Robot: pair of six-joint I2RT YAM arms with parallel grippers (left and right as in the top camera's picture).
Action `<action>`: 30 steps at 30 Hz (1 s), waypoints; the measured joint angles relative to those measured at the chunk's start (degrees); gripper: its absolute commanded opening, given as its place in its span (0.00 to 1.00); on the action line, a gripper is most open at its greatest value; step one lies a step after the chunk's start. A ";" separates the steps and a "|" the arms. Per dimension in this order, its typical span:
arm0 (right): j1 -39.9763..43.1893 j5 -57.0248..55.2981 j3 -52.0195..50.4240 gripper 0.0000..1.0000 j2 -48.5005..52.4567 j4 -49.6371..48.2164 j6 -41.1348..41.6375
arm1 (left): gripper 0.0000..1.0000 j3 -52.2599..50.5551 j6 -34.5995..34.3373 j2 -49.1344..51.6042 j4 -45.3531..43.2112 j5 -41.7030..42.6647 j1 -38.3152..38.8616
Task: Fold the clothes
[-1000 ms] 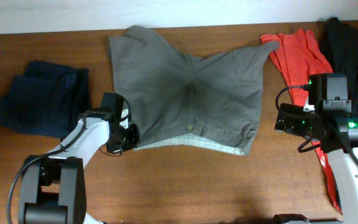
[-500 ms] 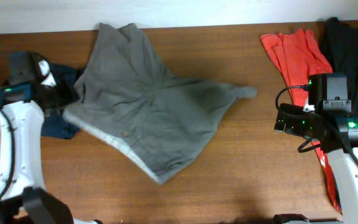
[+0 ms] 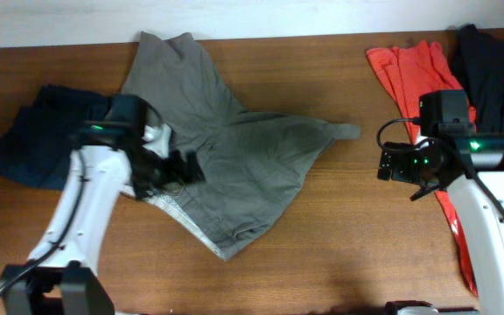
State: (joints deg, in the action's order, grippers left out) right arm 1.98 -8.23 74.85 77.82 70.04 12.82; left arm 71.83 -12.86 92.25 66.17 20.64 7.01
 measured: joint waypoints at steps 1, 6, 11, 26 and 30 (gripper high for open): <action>0.00 0.13 0.00 0.99 0.17 -0.07 -0.02 | 0.99 -2.23 -0.28 0.00 0.02 0.61 1.92; 0.02 0.15 0.00 0.99 0.17 -0.22 0.00 | 0.95 -11.08 -3.82 0.11 -1.77 3.43 8.13; 0.02 0.17 0.00 0.99 0.17 -0.22 0.00 | 0.90 -18.62 -7.52 0.13 -8.04 9.22 12.22; 0.02 0.17 0.00 0.99 0.17 -0.50 -0.26 | 0.01 -21.94 -12.96 0.13 -14.32 11.28 16.17; 0.04 1.99 0.00 0.99 0.28 -2.84 -2.86 | 0.01 -21.94 -12.96 0.11 -9.40 8.39 15.56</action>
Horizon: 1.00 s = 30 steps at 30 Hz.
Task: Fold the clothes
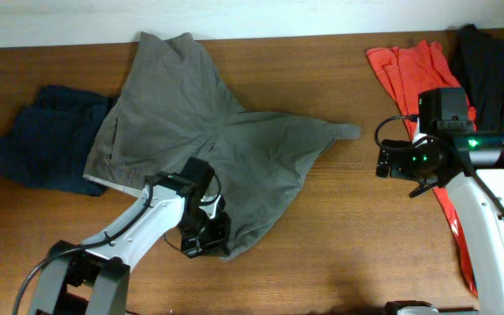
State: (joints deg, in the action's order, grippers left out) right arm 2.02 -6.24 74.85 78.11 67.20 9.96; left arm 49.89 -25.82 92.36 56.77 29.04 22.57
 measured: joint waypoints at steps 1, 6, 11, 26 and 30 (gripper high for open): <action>0.02 0.76 0.00 0.99 0.20 -0.50 -0.72 | 0.01 -0.02 -0.02 -0.11 1.75 -1.44 -0.52; 0.04 6.05 0.00 0.99 4.68 -3.04 -2.64 | 0.00 -0.17 0.00 -4.79 8.02 -9.57 -5.03; 0.07 14.40 0.00 0.99 12.41 -5.90 -2.95 | 0.00 -0.20 0.07 -12.96 8.37 -13.75 -9.14; 4.61 31.23 0.00 0.99 29.24 -19.41 7.45 | 0.01 -0.20 0.04 -14.99 8.85 -15.85 -9.42; 4.66 32.83 0.00 1.00 31.89 -21.66 11.58 | 0.00 -0.20 0.07 -14.99 8.85 -15.85 -9.42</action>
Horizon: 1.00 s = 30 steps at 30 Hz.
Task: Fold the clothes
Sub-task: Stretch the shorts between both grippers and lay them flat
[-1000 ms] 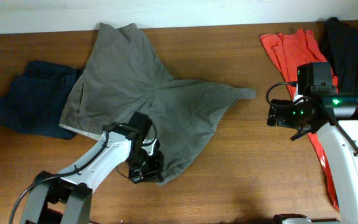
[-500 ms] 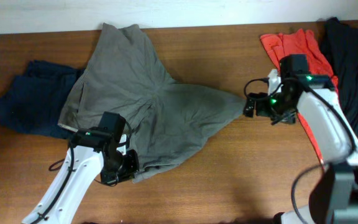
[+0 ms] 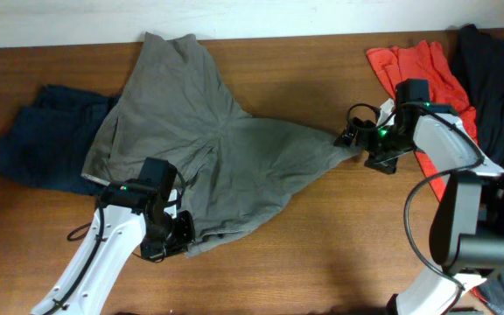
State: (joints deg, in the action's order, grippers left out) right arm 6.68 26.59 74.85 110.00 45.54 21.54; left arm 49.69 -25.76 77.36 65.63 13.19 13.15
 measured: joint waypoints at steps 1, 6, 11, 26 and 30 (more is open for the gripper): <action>0.00 0.28 0.00 0.97 0.68 -0.79 1.14 | 0.01 0.00 -0.02 0.00 0.00 0.00 0.00; 0.00 0.94 -0.02 0.54 2.82 -4.70 4.98 | 0.00 0.00 0.00 0.00 0.24 -0.02 0.00; 0.00 0.50 -0.02 0.42 2.91 -7.63 6.47 | 0.01 0.00 -0.02 0.00 0.70 -0.17 0.00; 1.66 -1.44 0.52 0.04 2.91 -7.52 6.21 | 0.00 0.04 0.48 0.00 -0.35 -3.13 0.00; 6.08 -1.20 6.32 0.04 2.78 -0.94 3.43 | 0.00 3.15 3.28 0.00 -3.41 -4.04 0.00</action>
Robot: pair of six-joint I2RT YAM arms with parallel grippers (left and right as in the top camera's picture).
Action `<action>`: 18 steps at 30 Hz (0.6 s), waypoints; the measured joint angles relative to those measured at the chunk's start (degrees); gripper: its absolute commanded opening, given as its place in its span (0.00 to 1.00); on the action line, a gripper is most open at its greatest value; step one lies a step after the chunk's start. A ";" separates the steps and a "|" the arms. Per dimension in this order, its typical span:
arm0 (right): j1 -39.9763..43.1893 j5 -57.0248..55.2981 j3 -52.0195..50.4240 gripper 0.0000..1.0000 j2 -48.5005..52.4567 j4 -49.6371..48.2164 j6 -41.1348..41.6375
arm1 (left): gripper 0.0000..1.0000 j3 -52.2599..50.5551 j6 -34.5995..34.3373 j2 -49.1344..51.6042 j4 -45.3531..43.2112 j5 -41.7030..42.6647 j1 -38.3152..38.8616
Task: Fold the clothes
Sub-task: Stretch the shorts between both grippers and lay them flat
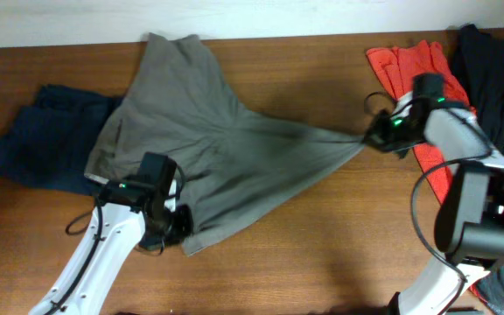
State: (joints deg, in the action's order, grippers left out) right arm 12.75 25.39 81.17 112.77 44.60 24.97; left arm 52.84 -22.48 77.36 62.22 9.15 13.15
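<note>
Grey shorts (221,144) lie spread across the middle of the table, one leg pointing to the back and one drawn out to a taut point at the right. My left gripper (178,229) sits at their lower front hem, shut on the cloth. My right gripper (373,138) is shut on the right tip of the shorts, next to the red garment.
A dark navy garment (38,136) lies at the left, partly under the shorts. A red garment (409,66) and a black one (497,74) are piled at the back right. Bare wooden table (322,236) shows along the front.
My right gripper has moved a little to the right with the tip of the shorts, and the cloth is now stretched flatter. The left gripper stays at the lower hem.
First my left gripper was at the shorts' left edge, and the right hung over bare table by the red garment. Then the left was at the lower front corner. Then the right reached the right tip. Now both hold the shorts, pulled flat.
</note>
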 measured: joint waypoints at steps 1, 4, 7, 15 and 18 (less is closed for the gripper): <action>1.29 0.02 2.67 0.04 -0.22 2.60 -0.96 | 0.00 1.81 0.90 0.02 -1.07 0.00 0.00; 4.98 -0.09 13.00 0.04 -2.16 11.39 -3.34 | 0.00 9.14 4.02 0.02 -2.99 0.28 0.02; 7.26 -1.31 23.43 0.04 -5.27 20.79 -5.16 | 0.01 16.28 6.60 0.00 -2.43 1.09 0.35; 8.15 -8.92 32.79 0.04 -11.78 37.99 -10.16 | 0.00 19.89 9.07 -0.22 8.28 5.01 0.72; 8.15 -11.26 32.00 0.04 -10.14 41.70 -12.24 | 0.00 19.80 9.46 -0.22 12.48 6.32 0.72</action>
State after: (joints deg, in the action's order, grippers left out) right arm 20.91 14.13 113.16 102.63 86.30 12.73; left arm 72.64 -13.02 77.14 74.70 15.46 13.87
